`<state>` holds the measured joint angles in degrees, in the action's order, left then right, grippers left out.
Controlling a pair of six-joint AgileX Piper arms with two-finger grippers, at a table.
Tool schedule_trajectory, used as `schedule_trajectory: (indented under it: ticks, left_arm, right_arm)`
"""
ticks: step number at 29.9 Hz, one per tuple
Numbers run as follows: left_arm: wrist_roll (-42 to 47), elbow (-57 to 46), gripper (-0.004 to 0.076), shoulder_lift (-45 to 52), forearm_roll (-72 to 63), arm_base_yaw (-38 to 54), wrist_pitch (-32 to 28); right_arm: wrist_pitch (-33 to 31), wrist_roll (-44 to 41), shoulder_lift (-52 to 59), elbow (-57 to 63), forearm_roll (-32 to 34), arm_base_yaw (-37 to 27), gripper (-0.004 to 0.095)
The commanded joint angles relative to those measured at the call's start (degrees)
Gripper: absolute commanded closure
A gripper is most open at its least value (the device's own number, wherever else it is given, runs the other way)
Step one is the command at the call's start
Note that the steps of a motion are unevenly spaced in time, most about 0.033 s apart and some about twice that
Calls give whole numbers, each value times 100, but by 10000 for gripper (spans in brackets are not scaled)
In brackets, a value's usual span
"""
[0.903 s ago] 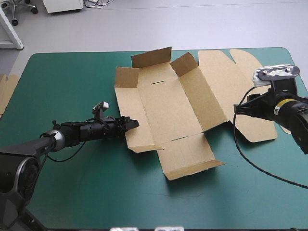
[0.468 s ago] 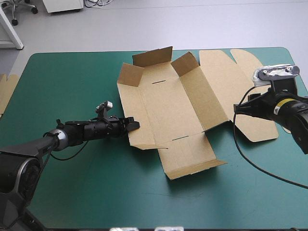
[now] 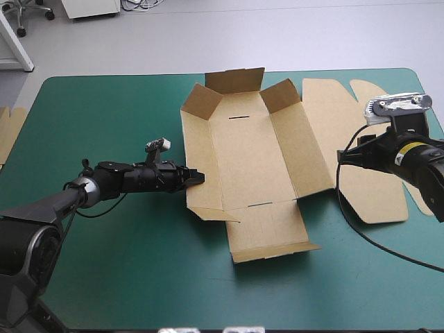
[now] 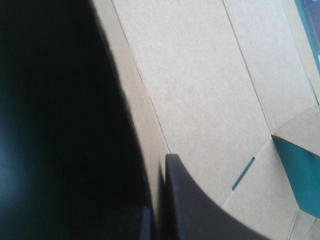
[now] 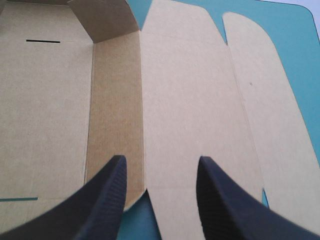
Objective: Fold the box
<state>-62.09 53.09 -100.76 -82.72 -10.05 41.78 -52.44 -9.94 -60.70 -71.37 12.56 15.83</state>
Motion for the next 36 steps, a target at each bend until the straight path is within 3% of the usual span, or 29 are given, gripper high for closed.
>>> schedule_trajectory:
  ticks: [1,5,9,19,25,36]
  left_arm:
    - [414,580,734,224,1151,-37,449]
    - [982,1122,734,224,2208,-37,711]
    - [1010,1752,734,224,2943,-37,1048]
    - [1394,2779,731,224,4852,-28,682]
    - [1403,3308,711,218,5607,-28,850]
    - [393,5088,711,-609,6610,-28,2700]
  right_arm:
    - [338,32,77,-196,150,-27,494]
    - [338,32,77,-196,150,-27,494]
    - [338,44,77,-196,150,-27,494]
    - [338,54,77,-196,78,-27,494]
    - [338,179,77,-196,-112,-27,494]
    - [316,308,77,-196,-325,-27,494]
